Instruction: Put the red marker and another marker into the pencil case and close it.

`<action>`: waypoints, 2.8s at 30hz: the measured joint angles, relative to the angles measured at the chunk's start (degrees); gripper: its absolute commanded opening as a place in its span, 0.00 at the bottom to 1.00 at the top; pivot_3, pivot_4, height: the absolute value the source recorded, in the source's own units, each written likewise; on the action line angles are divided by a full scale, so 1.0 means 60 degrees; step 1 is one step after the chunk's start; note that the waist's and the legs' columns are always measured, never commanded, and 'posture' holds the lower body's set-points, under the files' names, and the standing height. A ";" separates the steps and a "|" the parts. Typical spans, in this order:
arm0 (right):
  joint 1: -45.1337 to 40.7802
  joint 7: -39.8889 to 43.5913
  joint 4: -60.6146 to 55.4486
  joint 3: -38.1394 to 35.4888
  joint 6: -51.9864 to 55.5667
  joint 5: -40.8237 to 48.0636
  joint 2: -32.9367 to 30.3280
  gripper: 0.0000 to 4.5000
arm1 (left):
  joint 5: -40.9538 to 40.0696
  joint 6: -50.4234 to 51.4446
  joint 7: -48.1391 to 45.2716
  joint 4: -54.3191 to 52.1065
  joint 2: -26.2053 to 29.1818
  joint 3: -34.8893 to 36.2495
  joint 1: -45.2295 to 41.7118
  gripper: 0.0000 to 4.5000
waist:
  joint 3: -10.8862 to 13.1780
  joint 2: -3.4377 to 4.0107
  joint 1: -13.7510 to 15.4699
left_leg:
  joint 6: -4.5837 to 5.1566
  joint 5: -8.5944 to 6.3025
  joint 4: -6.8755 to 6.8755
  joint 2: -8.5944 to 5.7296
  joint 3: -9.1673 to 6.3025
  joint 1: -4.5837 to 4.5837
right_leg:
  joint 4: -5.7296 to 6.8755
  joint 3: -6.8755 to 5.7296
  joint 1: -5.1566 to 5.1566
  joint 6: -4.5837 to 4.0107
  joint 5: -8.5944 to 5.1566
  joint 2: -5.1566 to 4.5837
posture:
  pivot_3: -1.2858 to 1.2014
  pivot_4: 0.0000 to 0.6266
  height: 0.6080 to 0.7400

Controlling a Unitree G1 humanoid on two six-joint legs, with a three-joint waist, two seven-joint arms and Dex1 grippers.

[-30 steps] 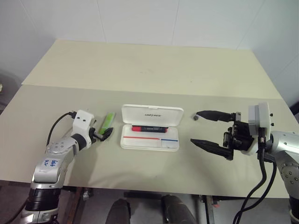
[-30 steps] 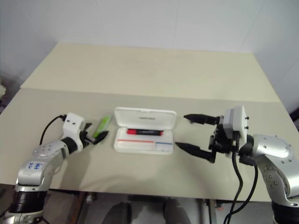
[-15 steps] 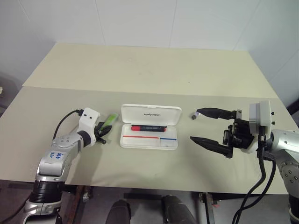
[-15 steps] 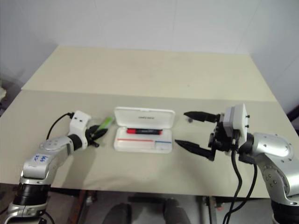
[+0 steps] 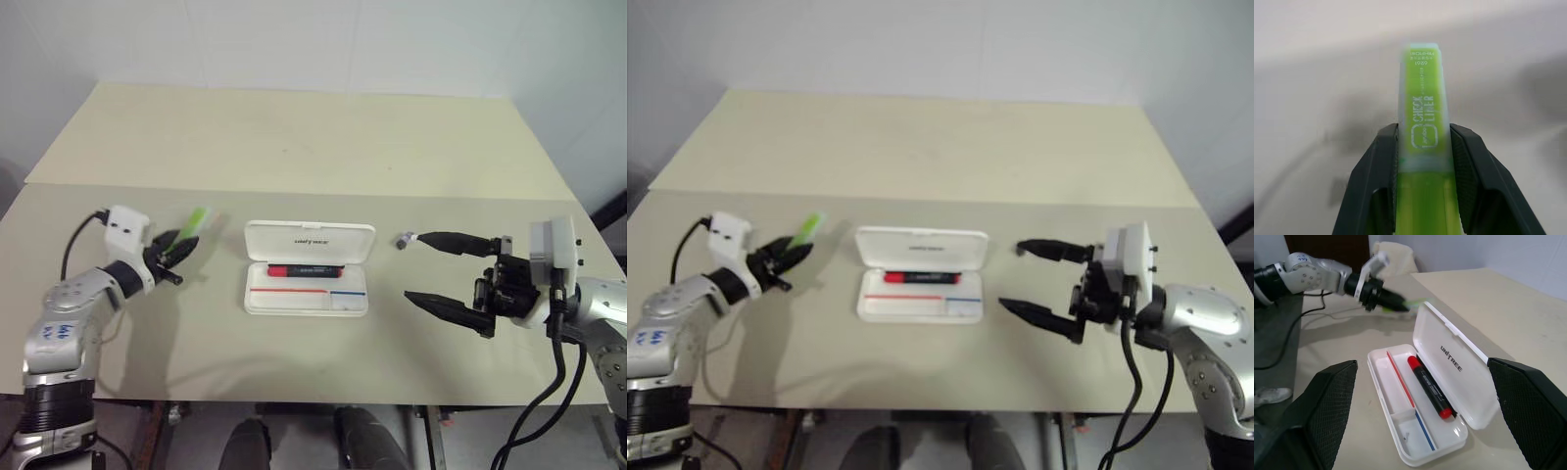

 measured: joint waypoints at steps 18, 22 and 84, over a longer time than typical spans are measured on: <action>0.0945 -0.0566 -0.0580 -0.0009 -0.0221 -0.0169 0.0085 1.00 | -0.1025 -0.1553 -0.4972 -0.1658 0.1424 -0.2224 -0.0724 0.24 | 0.0008 0.0016 0.0325 | -0.0003 -0.0033 0.0033 0.0012 0.0014 -0.0136 | -0.0006 -0.0011 -0.0129 -0.0017 -0.0031 0.0005 | 0.52 0.24 1.00; 0.1663 -0.0106 -0.0608 -0.0241 -0.0348 -0.0148 0.0005 1.00 | -0.0914 -0.1593 -0.5046 -0.1448 0.0455 -0.3382 -0.1077 0.24 | 0.0009 0.0013 0.0403 | -0.0001 -0.0035 0.0084 0.0012 0.0009 -0.0141 | 0.0028 -0.0011 -0.0128 -0.0014 -0.0030 0.0013 | 0.52 0.24 1.00; 0.1518 -0.1292 -0.1020 0.0275 -0.0671 -0.0599 0.0172 1.00 | 0.2433 -0.2537 -0.4307 -0.0072 -0.0247 -0.5332 -0.2281 0.99 | 0.0010 0.0013 0.0421 | 0.0026 -0.0018 0.0189 0.0005 0.0009 -0.0130 | 0.0145 0.0014 -0.0121 0.0021 -0.0009 0.0024 | 0.52 0.24 1.00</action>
